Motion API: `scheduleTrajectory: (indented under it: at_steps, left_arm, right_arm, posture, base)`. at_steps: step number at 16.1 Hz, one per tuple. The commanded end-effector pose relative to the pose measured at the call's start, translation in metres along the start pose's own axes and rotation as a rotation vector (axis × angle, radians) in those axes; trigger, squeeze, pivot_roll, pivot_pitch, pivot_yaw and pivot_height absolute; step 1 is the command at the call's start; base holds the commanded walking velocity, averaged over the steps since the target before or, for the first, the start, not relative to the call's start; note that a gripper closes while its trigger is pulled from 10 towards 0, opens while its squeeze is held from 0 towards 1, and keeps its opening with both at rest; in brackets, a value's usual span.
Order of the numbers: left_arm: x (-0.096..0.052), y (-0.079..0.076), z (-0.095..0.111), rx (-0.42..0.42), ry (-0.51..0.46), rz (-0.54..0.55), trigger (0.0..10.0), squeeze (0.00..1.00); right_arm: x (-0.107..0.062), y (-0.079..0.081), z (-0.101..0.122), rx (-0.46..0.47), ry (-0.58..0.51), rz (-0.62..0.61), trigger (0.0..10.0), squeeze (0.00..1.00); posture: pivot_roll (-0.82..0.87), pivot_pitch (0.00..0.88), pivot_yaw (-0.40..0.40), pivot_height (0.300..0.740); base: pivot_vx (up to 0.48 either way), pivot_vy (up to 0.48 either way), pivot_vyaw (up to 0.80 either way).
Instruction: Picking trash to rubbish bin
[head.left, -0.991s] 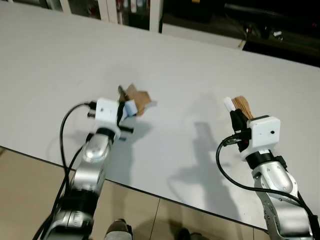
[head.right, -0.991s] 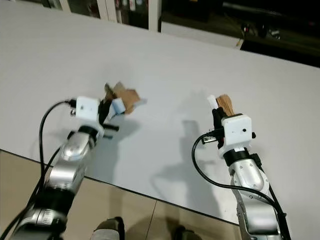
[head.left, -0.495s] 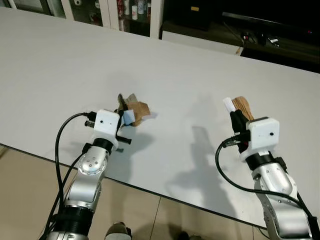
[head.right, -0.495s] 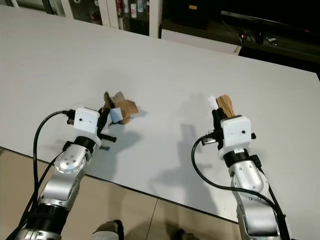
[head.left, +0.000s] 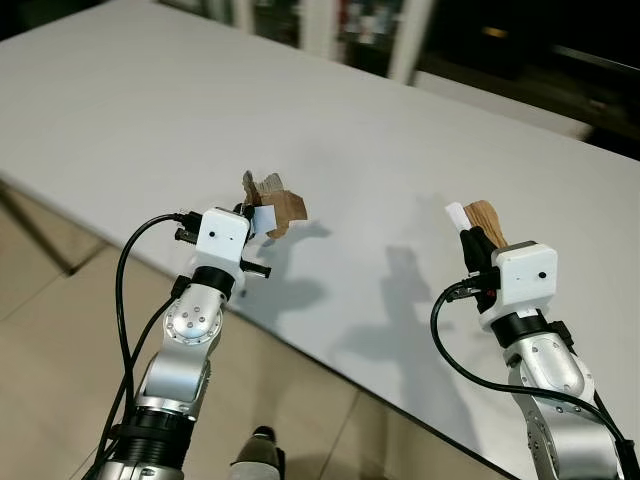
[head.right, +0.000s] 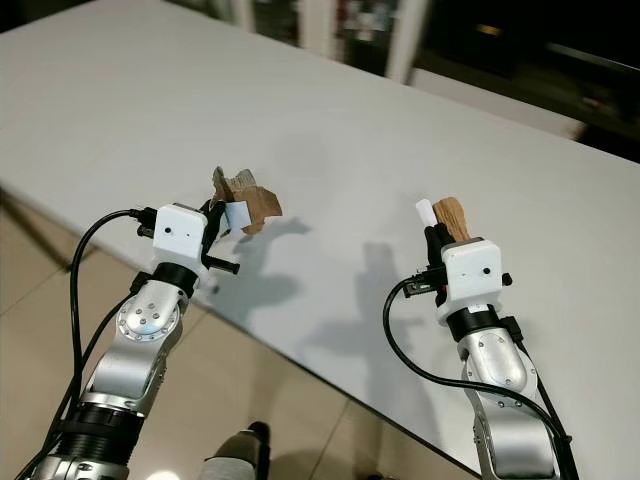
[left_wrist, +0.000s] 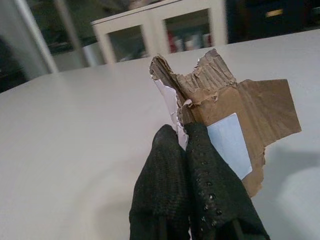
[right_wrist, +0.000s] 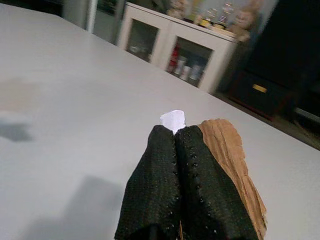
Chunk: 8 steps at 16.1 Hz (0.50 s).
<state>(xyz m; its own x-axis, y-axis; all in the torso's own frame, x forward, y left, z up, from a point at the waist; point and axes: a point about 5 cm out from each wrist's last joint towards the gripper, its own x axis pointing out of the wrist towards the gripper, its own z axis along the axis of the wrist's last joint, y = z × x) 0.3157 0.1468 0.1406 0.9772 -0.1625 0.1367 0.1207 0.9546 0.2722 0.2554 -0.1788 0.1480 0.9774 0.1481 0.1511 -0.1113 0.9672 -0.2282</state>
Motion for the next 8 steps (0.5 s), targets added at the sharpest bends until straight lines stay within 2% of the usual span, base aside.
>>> scheduleTrajectory:
  at_steps: [1,4,8]
  left_arm:
    - [0.0016,-0.0023,0.0015,-0.006,0.009,0.006,4.9,0.00]
    - [-0.0011,-0.0082,0.0018,-0.014,0.017,-0.010,4.8,0.00]
    - [0.0015,-0.0073,0.0013,-0.017,0.028,-0.010,4.9,0.00]
  right_arm:
    - [-0.0018,-0.0017,0.0009,-0.009,-0.007,-0.005,10.0,0.00]
    - [-0.0017,-0.0014,0.0016,-0.005,-0.010,-0.001,10.0,0.00]
    - [-0.0020,-0.0015,0.0018,-0.006,-0.011,-0.005,10.0,0.00]
  posture:
    - [0.20,0.113,-0.044,0.740]
    - [0.20,0.113,-0.040,0.740]
    - [0.19,0.110,-0.031,0.740]
  base:
    - [0.000,0.000,0.80]
    - [0.000,0.000,0.80]
    - [0.000,0.000,0.79]
